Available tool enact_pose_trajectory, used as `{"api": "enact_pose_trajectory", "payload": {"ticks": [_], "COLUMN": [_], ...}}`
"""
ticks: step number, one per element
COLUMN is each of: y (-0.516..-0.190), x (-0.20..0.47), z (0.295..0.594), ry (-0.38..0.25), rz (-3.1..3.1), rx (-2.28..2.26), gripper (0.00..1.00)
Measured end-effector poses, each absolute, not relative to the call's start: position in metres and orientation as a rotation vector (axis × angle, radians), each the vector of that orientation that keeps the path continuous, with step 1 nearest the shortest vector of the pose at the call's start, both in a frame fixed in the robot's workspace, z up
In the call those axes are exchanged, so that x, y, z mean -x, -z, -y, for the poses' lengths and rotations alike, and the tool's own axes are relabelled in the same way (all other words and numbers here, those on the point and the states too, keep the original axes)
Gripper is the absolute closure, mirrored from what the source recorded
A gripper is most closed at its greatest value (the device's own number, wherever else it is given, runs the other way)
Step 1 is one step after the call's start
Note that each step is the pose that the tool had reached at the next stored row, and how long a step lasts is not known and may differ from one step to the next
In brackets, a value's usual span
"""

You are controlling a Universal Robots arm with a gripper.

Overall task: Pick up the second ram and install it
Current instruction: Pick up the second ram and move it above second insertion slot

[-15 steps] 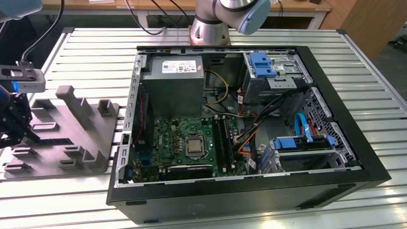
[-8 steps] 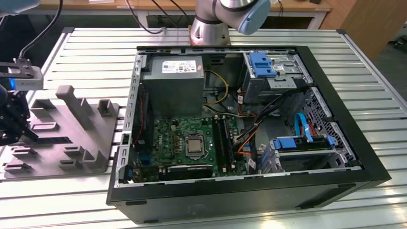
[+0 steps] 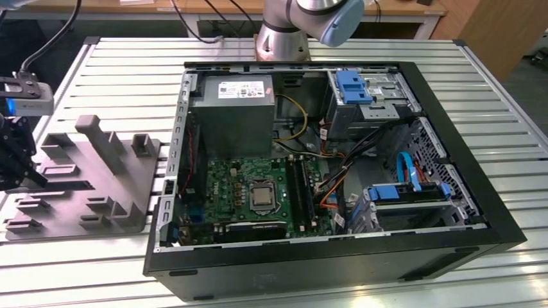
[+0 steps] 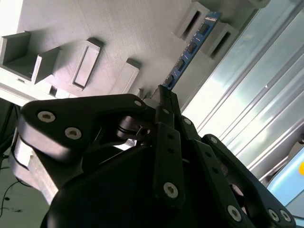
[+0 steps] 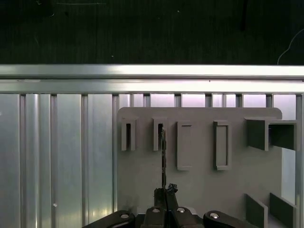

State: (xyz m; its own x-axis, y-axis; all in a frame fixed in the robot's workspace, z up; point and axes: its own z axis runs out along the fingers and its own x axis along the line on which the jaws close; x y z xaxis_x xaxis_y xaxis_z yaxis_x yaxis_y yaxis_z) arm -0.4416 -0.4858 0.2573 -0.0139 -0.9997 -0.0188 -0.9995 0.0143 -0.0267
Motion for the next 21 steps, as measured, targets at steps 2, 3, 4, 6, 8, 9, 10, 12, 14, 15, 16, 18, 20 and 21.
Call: {"api": "enact_pose_trajectory", "payload": {"ticks": [2, 3, 4, 6, 8, 9, 10, 12, 14, 15, 16, 18, 20, 21], "y": [-0.259, -0.260, -0.261, -0.264, -0.266, -0.267, -0.268, -0.269, -0.271, -0.271, -0.272, -0.274, -0.277, -0.278], "x": [0.442, 0.442, 0.442, 0.442, 0.442, 0.442, 0.442, 0.442, 0.442, 0.442, 0.442, 0.442, 0.441, 0.441], "z": [0.486, 0.486, 0.486, 0.485, 0.485, 0.485, 0.485, 0.485, 0.485, 0.485, 0.485, 0.485, 0.485, 0.485], "ry": [0.010, 0.010, 0.010, 0.010, 0.011, 0.011, 0.012, 0.013, 0.014, 0.014, 0.015, 0.015, 0.015, 0.015], "rz": [-2.214, -2.214, -2.214, -2.215, -2.215, -2.215, -2.215, -2.216, -2.216, -2.216, -2.217, -2.217, -2.217, -2.217], "rx": [2.183, 2.183, 2.183, 2.184, 2.184, 2.184, 2.184, 2.185, 2.185, 2.185, 2.186, 2.186, 2.186, 2.186], "gripper": [0.89, 0.89, 0.89, 0.89, 0.89, 0.89, 0.89, 0.89, 0.89, 0.89, 0.89, 0.89, 0.89, 0.89]}}
